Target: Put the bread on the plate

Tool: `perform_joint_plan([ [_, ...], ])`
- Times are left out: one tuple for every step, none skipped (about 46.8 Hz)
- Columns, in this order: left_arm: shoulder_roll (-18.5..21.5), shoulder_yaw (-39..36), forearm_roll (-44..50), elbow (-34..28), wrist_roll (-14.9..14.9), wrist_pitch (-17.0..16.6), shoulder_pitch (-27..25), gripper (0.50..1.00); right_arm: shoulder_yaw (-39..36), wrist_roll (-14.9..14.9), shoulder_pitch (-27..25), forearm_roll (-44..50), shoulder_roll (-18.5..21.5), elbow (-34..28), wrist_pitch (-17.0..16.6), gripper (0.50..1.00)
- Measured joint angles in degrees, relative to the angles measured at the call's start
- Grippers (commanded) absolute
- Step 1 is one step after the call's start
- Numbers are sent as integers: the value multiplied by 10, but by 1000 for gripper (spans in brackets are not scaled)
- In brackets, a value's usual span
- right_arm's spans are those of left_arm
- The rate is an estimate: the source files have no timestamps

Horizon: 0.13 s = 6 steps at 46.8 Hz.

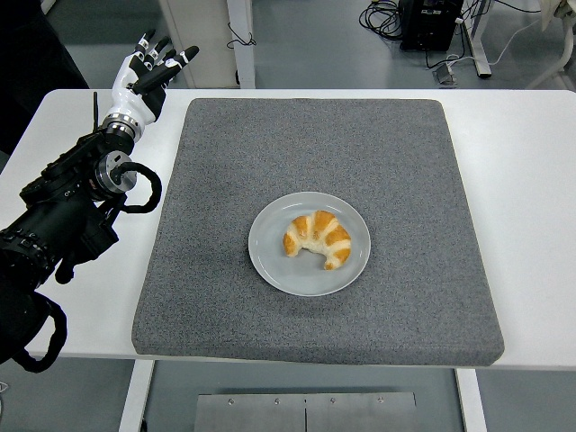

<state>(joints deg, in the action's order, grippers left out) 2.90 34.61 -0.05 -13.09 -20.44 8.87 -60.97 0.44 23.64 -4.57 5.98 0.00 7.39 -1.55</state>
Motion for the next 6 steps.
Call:
perform_joint_plan([
  [0,4,0,0,-1,0,1,996,0,0,0,0,0,0,0,1000],
  [0,8,0,0,-1,0,2,995,0,0,0,0,0,0,0,1000],
  [0,11,0,0,-2,0,3,996,0,0,0,0,0,0,0,1000],
  [0,14,0,0,-2,0,4,996,0,0,0,0,0,0,0,1000],
  [0,17,0,0,-2,0,4,995,0,0,0,0,0,0,0,1000],
  [0,19,0,0,-2,0,4,996,0,0,0,0,0,0,0,1000],
])
